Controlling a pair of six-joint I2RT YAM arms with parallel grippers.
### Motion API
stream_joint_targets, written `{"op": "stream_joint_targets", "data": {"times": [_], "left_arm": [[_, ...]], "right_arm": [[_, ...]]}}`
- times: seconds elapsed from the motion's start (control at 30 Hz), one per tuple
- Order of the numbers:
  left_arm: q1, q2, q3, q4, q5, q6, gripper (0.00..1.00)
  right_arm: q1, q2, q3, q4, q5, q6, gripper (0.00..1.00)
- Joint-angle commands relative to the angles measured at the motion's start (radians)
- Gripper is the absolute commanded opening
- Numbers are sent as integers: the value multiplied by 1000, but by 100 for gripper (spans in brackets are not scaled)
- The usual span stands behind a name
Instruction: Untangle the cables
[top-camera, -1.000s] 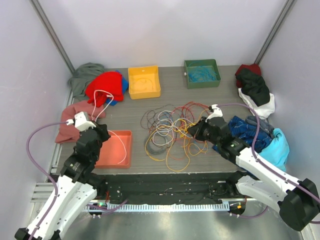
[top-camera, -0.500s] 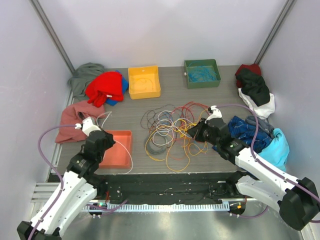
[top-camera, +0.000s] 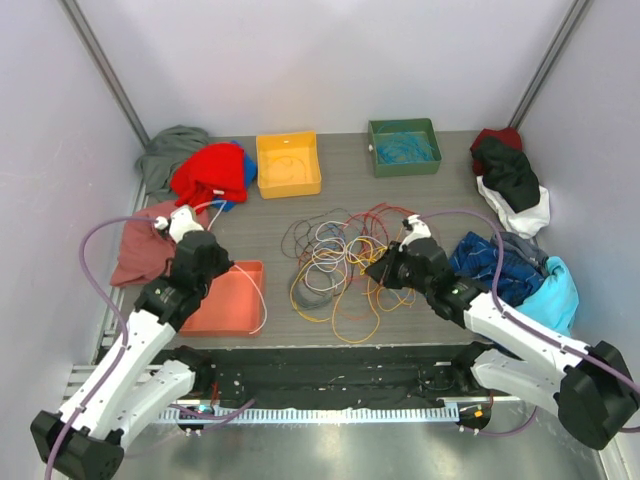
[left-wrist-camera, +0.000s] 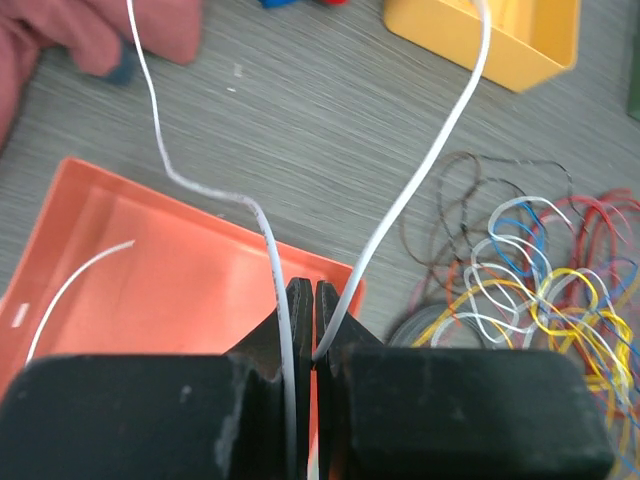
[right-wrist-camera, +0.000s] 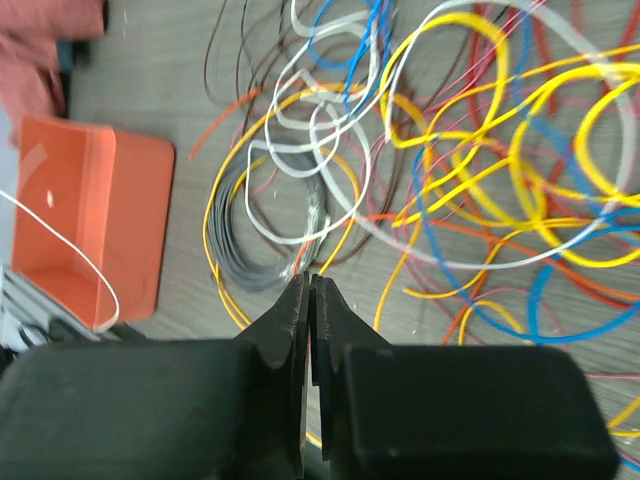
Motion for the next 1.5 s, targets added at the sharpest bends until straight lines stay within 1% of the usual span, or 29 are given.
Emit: {"op": "stream_joint_targets", "data": {"times": [0.0,0.1,0.13,0.17,0.23,0.3,0.33,0.4,0.43,0.5,0.53,0.57,0.67,0.73,0.77,0.8,0.83,0.87,0.9,0.97,1.0,1.03,1.07,1.13,1.17,1.2,1.23,1.37,1.47], "left_arm": [[-3,64,128,-108,142,13,0],[-3,82,235,-200,182,5,0],[-3,91,313,-241,188,-2,0],[-3,107,357,-322,196,-11,0],[-3,151,468,-413,246,-45,0],[-1,168,518,-503,289,-68,0],[-1,161,518,-513,323,-82,0],[-1,107,485,-495,337,-88,0],[-1,90,468,-478,340,-90,0],[-1,65,435,-435,357,-88,0],[-3,70,432,-418,409,-82,0],[-3,84,431,-406,438,-79,0],[-13,173,449,-369,568,-62,0],[-46,249,476,-361,584,-50,0],[-105,278,487,-358,551,-36,0],[-144,304,519,-363,525,-25,0],[-182,330,536,-370,499,-19,0],[-254,388,552,-372,469,-13,0],[-285,415,578,-370,431,-1,0],[-335,507,596,-370,415,10,6],[-343,539,607,-372,423,19,12],[-348,567,616,-381,426,24,26],[-354,614,630,-398,422,28,32],[-359,641,645,-416,393,45,44],[-359,653,661,-430,376,50,48],[-359,668,670,-444,354,59,61],[-359,679,685,-465,304,77,69],[-359,720,779,-579,170,128,75],[-357,710,785,-597,84,140,75]], "right_arm": [[75,33,55,49,-3,-51,10],[104,57,68,43,7,-54,11],[106,62,71,45,8,-51,10],[106,70,75,43,10,-50,10],[106,76,81,45,14,-42,8],[106,80,85,54,5,-36,7],[109,83,87,84,-3,-37,8],[123,99,88,114,-18,-41,13],[127,108,96,150,-48,-41,23],[150,137,107,205,-85,-34,33],[158,145,122,219,-111,-34,40],[169,149,131,229,-113,-36,42],[187,148,167,212,-75,-50,45],[187,122,185,166,-32,-65,45],[187,110,190,149,15,-73,45],[187,96,193,114,23,-83,45],[187,61,196,96,78,-88,45],[189,47,197,77,130,-93,45],[187,27,197,31,151,-97,45],[187,-21,199,-3,197,-111,46],[187,-34,197,-32,236,-113,47],[187,-45,197,-47,252,-120,47],[186,-62,197,-59,263,-122,47],[187,-78,196,-87,278,-126,47],[187,-87,194,-96,284,-128,47],[186,-90,190,-109,292,-128,47],[187,-91,188,-113,299,-128,47],[186,-82,185,-122,303,-133,47],[186,-55,191,-118,278,-134,47]]}}
